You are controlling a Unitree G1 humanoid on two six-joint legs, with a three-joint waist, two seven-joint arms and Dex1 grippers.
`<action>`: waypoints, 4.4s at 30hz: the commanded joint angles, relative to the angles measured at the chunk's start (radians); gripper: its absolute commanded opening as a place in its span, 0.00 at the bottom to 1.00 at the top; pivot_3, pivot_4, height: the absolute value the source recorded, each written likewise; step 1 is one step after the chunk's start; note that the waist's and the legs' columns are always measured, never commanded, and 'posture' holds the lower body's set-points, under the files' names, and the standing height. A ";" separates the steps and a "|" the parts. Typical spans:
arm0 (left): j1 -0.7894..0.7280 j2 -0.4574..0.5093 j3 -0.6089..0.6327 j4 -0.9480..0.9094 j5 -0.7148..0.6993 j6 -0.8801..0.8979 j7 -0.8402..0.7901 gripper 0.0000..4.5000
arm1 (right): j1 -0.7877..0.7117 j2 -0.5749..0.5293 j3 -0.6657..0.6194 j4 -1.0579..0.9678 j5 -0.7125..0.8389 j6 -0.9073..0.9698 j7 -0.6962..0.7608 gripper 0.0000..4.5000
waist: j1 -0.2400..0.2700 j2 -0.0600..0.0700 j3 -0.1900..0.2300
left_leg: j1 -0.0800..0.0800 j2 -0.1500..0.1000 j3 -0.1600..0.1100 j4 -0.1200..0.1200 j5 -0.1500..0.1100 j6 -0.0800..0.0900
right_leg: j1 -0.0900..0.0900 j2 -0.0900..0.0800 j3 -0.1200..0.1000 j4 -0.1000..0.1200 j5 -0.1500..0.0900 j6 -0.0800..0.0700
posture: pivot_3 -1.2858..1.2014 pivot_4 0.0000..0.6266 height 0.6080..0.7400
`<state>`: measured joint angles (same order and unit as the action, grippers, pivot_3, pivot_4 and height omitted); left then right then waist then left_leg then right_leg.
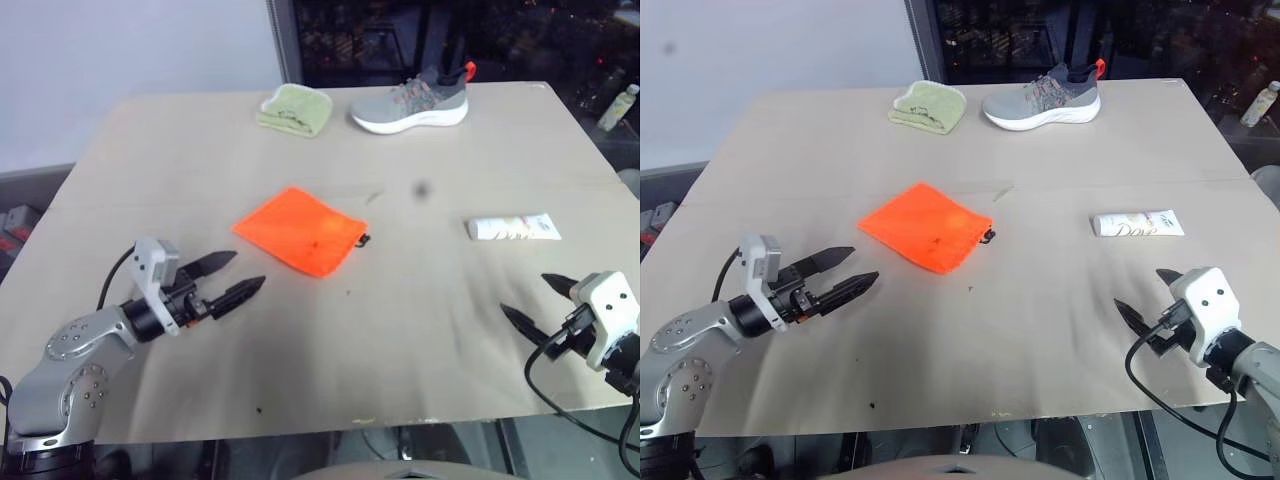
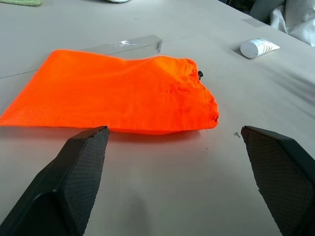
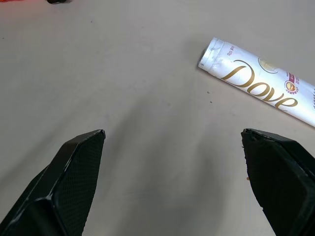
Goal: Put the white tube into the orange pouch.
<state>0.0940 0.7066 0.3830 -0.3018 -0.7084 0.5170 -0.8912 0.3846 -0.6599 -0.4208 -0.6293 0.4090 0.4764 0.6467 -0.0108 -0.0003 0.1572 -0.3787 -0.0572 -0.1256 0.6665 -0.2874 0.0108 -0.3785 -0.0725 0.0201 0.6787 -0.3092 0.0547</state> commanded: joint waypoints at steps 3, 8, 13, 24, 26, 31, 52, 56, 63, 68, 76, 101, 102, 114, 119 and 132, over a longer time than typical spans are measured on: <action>-0.039 -0.005 0.007 0.002 -0.015 0.000 0.012 0.99 | 0.002 0.021 0.008 -0.008 -0.006 -0.045 0.001 1.00 | 0.000 0.000 0.000 | 0.000 0.000 0.000 0.000 0.000 0.000 | 0.000 0.000 0.000 0.000 0.000 0.000 | 0.52 0.24 1.00; -0.069 -0.015 0.002 0.006 -0.023 0.018 0.023 0.99 | -0.011 0.035 0.032 -0.010 -0.017 -0.049 -0.012 1.00 | 0.000 0.000 0.000 | 0.000 0.000 0.000 0.000 0.000 0.000 | 0.000 0.000 0.000 0.000 0.000 0.000 | 0.52 0.24 1.00; -0.088 -0.023 0.003 0.008 -0.022 0.029 0.028 0.99 | -0.026 0.041 0.052 -0.026 -0.017 -0.035 -0.031 1.00 | -0.001 0.000 0.000 | 0.000 0.000 0.000 0.000 0.000 0.000 | 0.000 0.000 0.000 0.000 0.000 0.000 | 0.52 0.24 1.00; -0.094 -0.044 -0.003 -0.017 -0.031 0.052 0.047 0.99 | -0.083 0.069 0.090 -0.058 0.001 0.008 -0.088 1.00 | 0.000 0.000 0.000 | 0.000 0.000 0.000 0.000 0.000 0.000 | 0.000 0.000 0.000 0.000 0.000 0.000 | 0.52 0.24 1.00; -0.094 -0.046 -0.004 -0.021 -0.033 0.054 0.052 0.99 | -0.087 0.071 0.091 -0.062 0.004 0.013 -0.093 1.00 | -0.001 0.000 0.000 | 0.000 0.000 0.000 0.000 0.000 0.000 | 0.000 0.000 0.000 0.000 0.000 0.000 | 0.52 0.24 1.00; -0.105 -0.044 -0.020 -0.046 -0.027 0.058 0.074 0.99 | -0.106 0.075 0.099 -0.072 0.010 0.027 -0.104 1.00 | -0.001 0.000 0.000 | 0.000 0.000 0.000 0.000 0.000 0.000 | 0.000 0.000 0.000 0.000 0.000 0.000 | 0.52 0.24 1.00; -0.169 -0.045 -0.227 -0.107 0.233 -0.052 0.146 0.99 | -0.112 0.052 0.183 -0.208 0.035 0.099 -0.118 1.00 | -0.001 0.000 0.000 | 0.000 0.000 0.000 0.000 0.000 0.000 | -0.001 0.000 0.000 0.000 0.000 0.000 | 0.52 0.24 1.00; -0.204 -0.040 -0.276 -0.150 0.280 0.069 0.234 0.99 | -0.125 0.063 0.209 -0.232 0.030 0.118 -0.153 1.00 | -0.002 0.000 0.000 | 0.000 0.000 0.000 0.000 0.000 0.000 | -0.001 0.001 0.000 0.001 0.000 0.000 | 0.52 0.24 1.00; -0.252 -0.081 -0.412 -0.158 0.402 0.122 0.350 0.83 | -0.116 0.068 0.201 -0.257 0.040 0.134 -0.180 1.00 | 0.000 -0.001 0.000 | 0.000 -0.002 0.000 0.000 0.000 0.000 | -0.001 0.002 0.000 0.001 0.000 0.000 | 0.52 0.24 1.00; -0.290 -0.107 -0.431 -0.126 0.437 0.107 0.376 0.64 | -0.107 0.075 0.205 -0.280 0.043 0.145 -0.202 1.00 | -0.001 -0.001 0.000 | 0.000 -0.001 0.000 0.000 0.000 0.000 | -0.001 0.002 0.000 0.001 0.000 0.000 | 0.52 0.24 1.00; -0.313 -0.120 -0.487 -0.095 0.517 0.087 0.395 0.64 | -0.110 0.076 0.206 -0.303 0.052 0.173 -0.223 1.00 | 0.000 -0.001 0.000 | -0.001 -0.002 0.000 0.001 0.000 0.000 | -0.001 0.002 0.000 0.001 0.000 0.000 | 0.52 0.24 1.00; -0.240 -0.096 -0.373 -0.117 0.436 -0.021 0.251 0.49 | -0.132 0.090 0.246 -0.267 0.020 0.148 -0.223 1.00 | 0.001 -0.001 0.000 | -0.001 -0.002 0.000 0.001 0.000 0.000 | -0.001 0.001 0.000 0.001 0.000 0.000 | 0.52 0.24 1.00; -0.221 -0.098 -0.393 -0.144 0.490 -0.061 0.287 0.58 | -0.130 0.090 0.246 -0.271 0.019 0.149 -0.223 1.00 | 0.003 -0.001 0.000 | -0.001 -0.002 0.000 0.001 0.000 0.000 | -0.001 0.001 0.000 0.001 0.000 0.000 | 0.52 0.24 1.00; -0.232 -0.116 -0.452 -0.199 0.584 -0.012 0.333 0.58 | -0.178 0.055 0.227 -0.270 0.051 0.187 -0.197 1.00 | 0.002 -0.001 0.000 | 0.000 -0.002 0.000 0.001 0.000 0.000 | -0.001 0.002 -0.001 0.001 0.000 0.000 | 0.52 0.24 1.00; -0.238 -0.102 -0.498 -0.266 0.645 0.052 0.366 0.58 | -0.156 0.046 0.218 -0.267 0.058 0.178 -0.175 1.00 | -0.001 -0.001 0.000 | -0.001 -0.002 0.000 0.001 0.000 0.000 | -0.001 0.002 0.000 0.001 0.000 0.000 | 0.52 0.24 1.00; -0.266 -0.120 -0.584 -0.278 0.721 0.176 0.398 0.58 | -0.173 0.004 0.187 -0.279 0.097 0.212 -0.157 1.00 | 0.000 -0.001 0.000 | -0.001 -0.003 0.000 0.001 0.000 0.000 | -0.001 0.002 0.000 0.001 0.000 0.001 | 0.52 0.24 1.00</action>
<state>-0.1630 0.5825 -0.1996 -0.5594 -0.0092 0.6896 -0.5054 0.2161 -0.6478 -0.2063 -0.8717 0.4895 0.6906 0.4875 -0.0104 -0.0013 0.1574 -0.3796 -0.0598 -0.1253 0.6674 -0.2875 0.0112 -0.3792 -0.0702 0.0198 0.6796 -0.3090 0.0552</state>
